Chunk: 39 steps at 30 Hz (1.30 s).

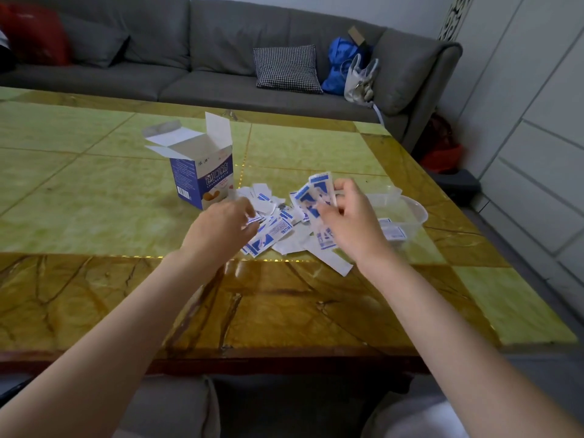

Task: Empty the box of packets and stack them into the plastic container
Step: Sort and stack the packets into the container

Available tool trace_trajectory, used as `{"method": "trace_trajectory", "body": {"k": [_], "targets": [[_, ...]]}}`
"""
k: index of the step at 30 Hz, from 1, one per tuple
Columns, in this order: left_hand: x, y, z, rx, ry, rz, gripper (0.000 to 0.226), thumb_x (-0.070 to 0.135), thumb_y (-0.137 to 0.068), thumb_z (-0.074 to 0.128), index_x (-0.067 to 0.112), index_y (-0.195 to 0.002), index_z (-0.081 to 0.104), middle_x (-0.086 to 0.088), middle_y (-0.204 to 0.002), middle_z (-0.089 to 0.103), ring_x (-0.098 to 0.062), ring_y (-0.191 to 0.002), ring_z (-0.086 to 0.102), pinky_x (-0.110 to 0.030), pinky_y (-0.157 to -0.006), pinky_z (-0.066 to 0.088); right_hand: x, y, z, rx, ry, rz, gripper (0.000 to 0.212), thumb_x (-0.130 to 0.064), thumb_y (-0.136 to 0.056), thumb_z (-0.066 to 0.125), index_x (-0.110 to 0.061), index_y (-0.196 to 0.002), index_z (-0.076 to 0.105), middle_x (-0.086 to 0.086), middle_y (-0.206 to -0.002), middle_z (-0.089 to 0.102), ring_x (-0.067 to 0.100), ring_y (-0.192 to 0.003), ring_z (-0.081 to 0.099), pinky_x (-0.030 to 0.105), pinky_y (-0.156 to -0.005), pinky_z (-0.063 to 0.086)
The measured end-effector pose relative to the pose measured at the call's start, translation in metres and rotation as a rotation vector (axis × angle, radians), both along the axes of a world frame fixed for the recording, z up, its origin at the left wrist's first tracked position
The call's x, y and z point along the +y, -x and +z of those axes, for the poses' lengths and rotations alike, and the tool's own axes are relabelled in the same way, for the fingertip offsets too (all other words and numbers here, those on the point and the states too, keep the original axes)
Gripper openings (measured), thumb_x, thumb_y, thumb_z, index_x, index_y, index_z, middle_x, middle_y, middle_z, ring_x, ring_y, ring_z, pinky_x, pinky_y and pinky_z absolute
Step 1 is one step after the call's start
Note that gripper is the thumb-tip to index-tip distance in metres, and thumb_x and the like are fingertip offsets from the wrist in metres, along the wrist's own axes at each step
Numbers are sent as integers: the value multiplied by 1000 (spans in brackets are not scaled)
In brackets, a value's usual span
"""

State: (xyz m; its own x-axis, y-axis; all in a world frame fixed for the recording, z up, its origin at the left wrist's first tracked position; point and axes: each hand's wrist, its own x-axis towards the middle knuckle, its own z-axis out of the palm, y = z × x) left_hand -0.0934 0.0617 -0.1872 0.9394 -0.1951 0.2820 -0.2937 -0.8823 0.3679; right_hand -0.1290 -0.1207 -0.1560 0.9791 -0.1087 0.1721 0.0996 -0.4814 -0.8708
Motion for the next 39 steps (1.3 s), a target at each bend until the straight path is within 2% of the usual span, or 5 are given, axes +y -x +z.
{"method": "trace_trajectory", "body": {"k": [6, 18, 25, 31, 39], "targets": [[-12, -3, -12, 269, -232, 66, 45, 46, -82, 60, 10, -108, 54, -7, -108, 57, -23, -99, 55, -32, -81, 45, 0, 3, -32, -66, 849, 310, 36, 3, -93, 39, -12, -125, 46, -2, -121, 52, 14, -110, 48, 26, -89, 42], [13, -5, 12, 368, 192, 18, 20, 22, -86, 62, 4, -89, 69, -5, -68, 57, -15, -58, 46, -26, -55, 36, -7, -2, -29, -232, 742, 333, 18, -6, -92, 50, -7, -102, 65, 2, -108, 56, 15, -104, 51, 25, -89, 43], [2, 6, 19, 419, -132, -270, 24, 21, -86, 61, 15, -64, 54, -1, -63, 48, -16, -61, 41, -27, -56, 29, 4, 1, -28, -377, 848, 412, 11, -4, -87, 56, -7, -93, 65, 5, -129, 52, 21, -125, 40, 35, -107, 34], [-1, 8, 17, 380, 7, -269, 10, 21, -82, 64, 12, -82, 68, 1, -69, 58, -11, -62, 48, -19, -54, 35, 5, 4, -20, -403, 669, 237, 15, -2, -91, 52, -3, -103, 61, 7, -100, 62, 19, -94, 57, 32, -84, 50], [0, 2, 18, 299, 655, 50, 4, 13, -83, 64, 14, -79, 66, 1, -70, 61, -16, -68, 53, -31, -69, 49, 12, 8, -7, 237, -672, 73, 17, -3, -95, 43, -11, -101, 56, 6, -97, 63, 19, -87, 62, 33, -77, 51]]}}
